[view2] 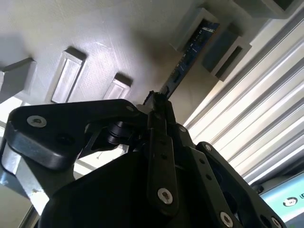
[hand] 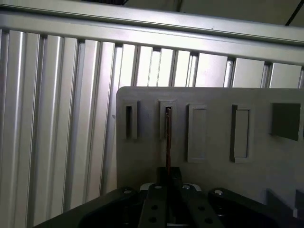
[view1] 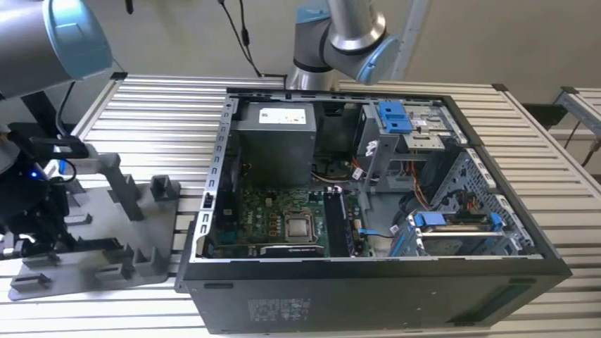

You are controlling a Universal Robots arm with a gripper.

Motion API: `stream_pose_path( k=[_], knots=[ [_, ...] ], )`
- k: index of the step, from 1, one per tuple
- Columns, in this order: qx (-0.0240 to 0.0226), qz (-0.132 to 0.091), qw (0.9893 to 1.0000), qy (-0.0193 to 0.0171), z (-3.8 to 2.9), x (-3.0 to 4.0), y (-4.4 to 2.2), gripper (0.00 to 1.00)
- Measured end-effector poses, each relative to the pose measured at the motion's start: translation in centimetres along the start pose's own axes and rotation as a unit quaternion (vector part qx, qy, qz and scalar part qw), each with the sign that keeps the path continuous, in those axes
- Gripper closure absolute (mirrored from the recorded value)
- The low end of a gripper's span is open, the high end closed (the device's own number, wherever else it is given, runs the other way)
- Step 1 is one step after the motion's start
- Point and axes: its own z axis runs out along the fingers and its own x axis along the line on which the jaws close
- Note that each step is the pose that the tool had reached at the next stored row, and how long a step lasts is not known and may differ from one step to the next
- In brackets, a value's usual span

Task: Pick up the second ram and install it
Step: 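Pick up the second ram and move it above second insertion slot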

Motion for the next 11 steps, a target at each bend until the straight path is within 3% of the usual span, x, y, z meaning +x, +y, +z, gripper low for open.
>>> stream_pose_path(
  k=[11],
  knots=[
    [0.0, 0.0, 1.0, 0.0, -1.24, 0.0, -0.01, 0.86]
  ],
)
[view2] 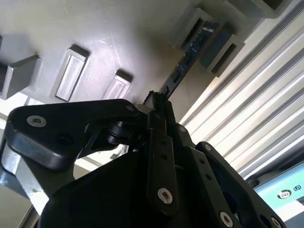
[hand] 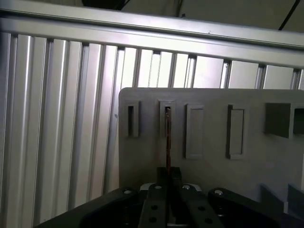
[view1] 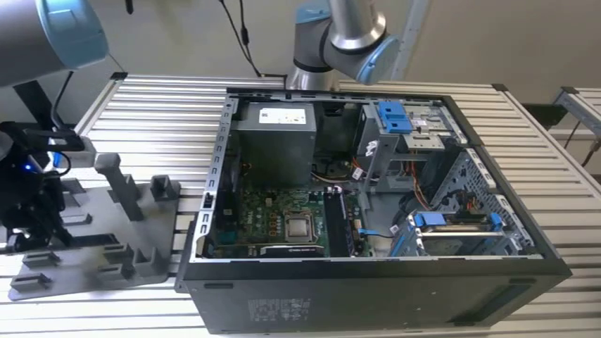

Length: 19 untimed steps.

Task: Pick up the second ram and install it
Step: 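Pick up the second ram and move it above second insertion slot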

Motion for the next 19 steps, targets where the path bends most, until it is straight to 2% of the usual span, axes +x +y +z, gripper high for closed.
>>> stream_pose_path(
  k=[19],
  knots=[
    [0.0, 0.0, 1.0, 0.0, -3.59, 0.0, -0.04, 0.86]
  ],
)
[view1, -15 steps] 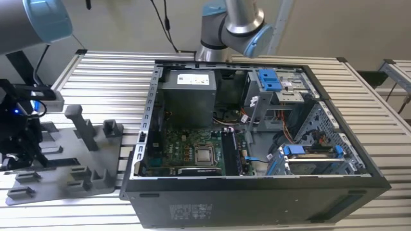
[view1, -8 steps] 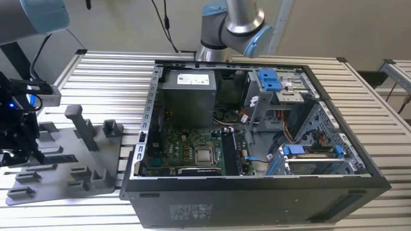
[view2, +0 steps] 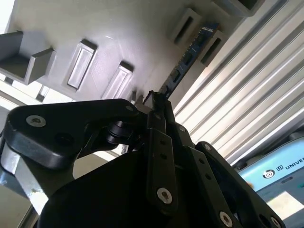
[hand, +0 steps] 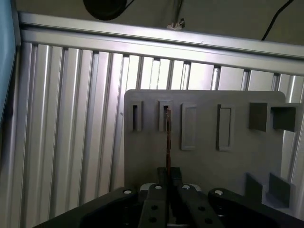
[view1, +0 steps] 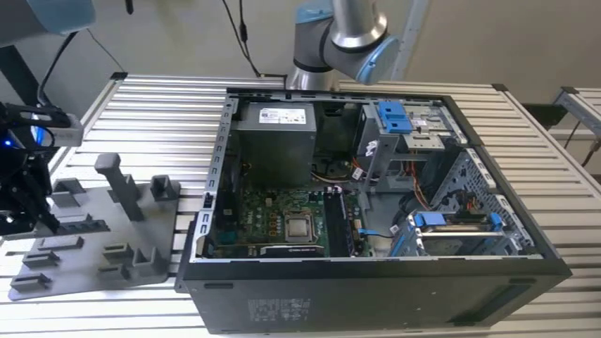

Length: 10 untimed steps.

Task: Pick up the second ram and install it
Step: 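Pick up the second ram and move it above second insertion slot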

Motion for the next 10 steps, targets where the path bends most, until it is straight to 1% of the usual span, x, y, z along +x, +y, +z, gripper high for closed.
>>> stream_pose_path(
  k=[10],
  knots=[
    [0.0, 0.0, 1.0, 0.0, -1.81, 0.0, -0.02, 0.86]
  ],
)
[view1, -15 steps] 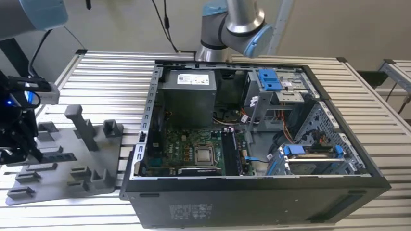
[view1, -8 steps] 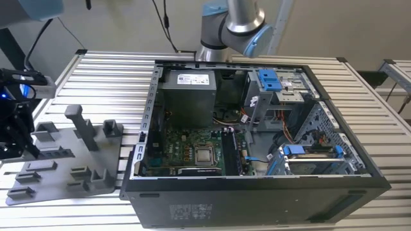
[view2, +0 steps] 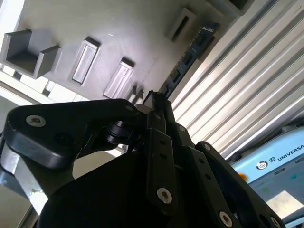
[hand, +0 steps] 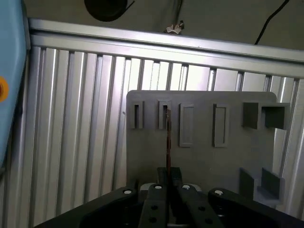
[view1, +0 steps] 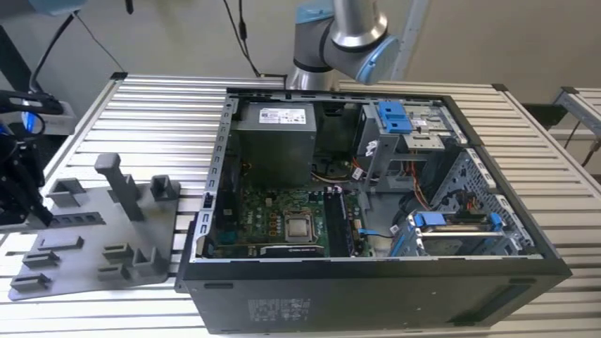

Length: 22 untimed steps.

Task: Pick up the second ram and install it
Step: 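Pick up the second ram and move it above second insertion slot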

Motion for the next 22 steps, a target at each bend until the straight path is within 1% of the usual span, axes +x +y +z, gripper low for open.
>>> stream_pose_path(
  k=[7, 18, 22],
  knots=[
    [0.0, 0.0, 1.0, -0.0001, -1.36, 0.0, -0.01, 0.86],
    [0.0001, 0.008, 1.0, -0.0006, -3.06, 0.0, -0.03, 0.86],
    [0.0001, 0.008, 1.0, -0.0006, -4.0, 0.0, -0.04, 0.86]
  ],
)
